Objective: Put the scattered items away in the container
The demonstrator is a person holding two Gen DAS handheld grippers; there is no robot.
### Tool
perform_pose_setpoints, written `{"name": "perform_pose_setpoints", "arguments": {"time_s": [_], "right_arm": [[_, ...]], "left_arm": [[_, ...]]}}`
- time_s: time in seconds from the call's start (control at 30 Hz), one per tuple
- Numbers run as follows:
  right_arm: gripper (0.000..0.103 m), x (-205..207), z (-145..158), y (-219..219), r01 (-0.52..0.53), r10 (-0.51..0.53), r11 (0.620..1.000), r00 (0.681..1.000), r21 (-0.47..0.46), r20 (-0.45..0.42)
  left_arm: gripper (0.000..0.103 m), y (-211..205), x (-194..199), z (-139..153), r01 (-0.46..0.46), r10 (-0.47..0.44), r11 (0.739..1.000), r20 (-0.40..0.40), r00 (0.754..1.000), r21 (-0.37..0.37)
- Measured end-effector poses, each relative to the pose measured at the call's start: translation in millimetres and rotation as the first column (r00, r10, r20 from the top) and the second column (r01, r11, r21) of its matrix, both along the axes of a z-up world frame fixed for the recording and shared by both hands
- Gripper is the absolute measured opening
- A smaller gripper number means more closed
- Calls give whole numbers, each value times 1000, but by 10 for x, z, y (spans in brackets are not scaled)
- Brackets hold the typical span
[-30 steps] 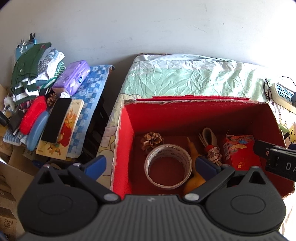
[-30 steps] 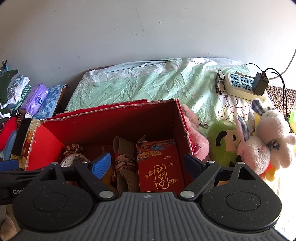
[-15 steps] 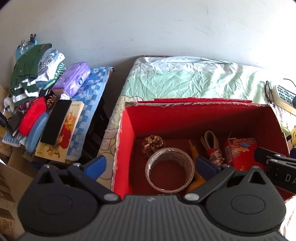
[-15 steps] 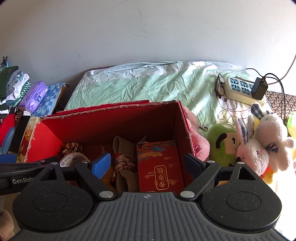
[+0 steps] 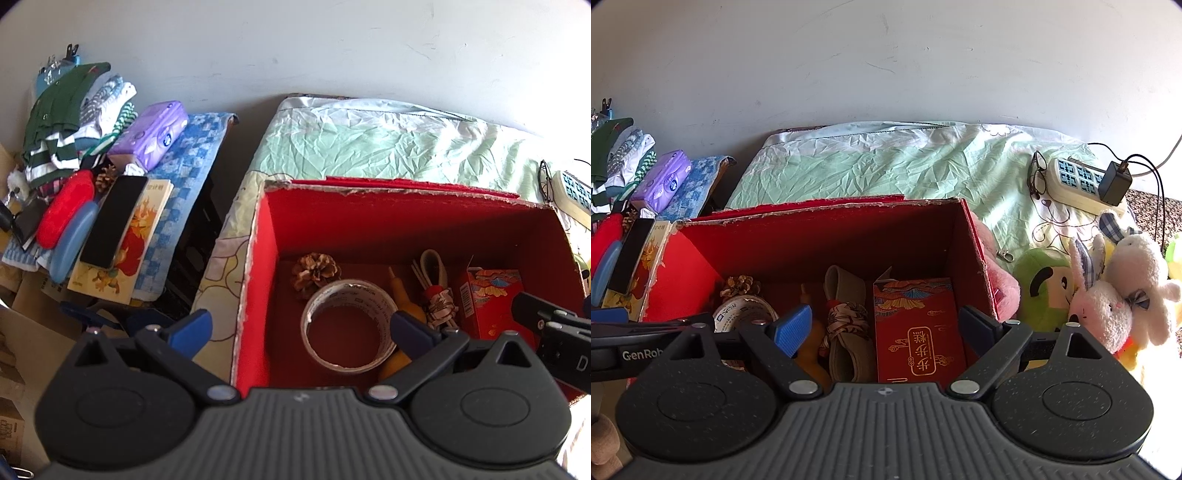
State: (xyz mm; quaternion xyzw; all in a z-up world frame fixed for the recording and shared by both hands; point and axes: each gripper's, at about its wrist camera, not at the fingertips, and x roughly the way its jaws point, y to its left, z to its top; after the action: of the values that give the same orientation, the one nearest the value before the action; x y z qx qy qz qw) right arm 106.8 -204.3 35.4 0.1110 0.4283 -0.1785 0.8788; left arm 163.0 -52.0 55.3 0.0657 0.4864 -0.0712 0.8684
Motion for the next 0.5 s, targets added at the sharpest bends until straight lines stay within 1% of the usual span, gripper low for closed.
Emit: {"name": "perform_pose_setpoints", "arguments": {"time_s": [0.23, 0.5], "right_arm": [[89, -21, 3, -5, -1, 1, 1000, 1000, 13, 0], [89, -59, 10, -51, 11, -12, 999, 1000, 51, 16]], "left_arm": [[102, -8, 1, 4, -9, 9, 1000, 7, 1000, 11], [102, -136, -69, 89, 21, -24, 999, 63, 998, 44]]}}
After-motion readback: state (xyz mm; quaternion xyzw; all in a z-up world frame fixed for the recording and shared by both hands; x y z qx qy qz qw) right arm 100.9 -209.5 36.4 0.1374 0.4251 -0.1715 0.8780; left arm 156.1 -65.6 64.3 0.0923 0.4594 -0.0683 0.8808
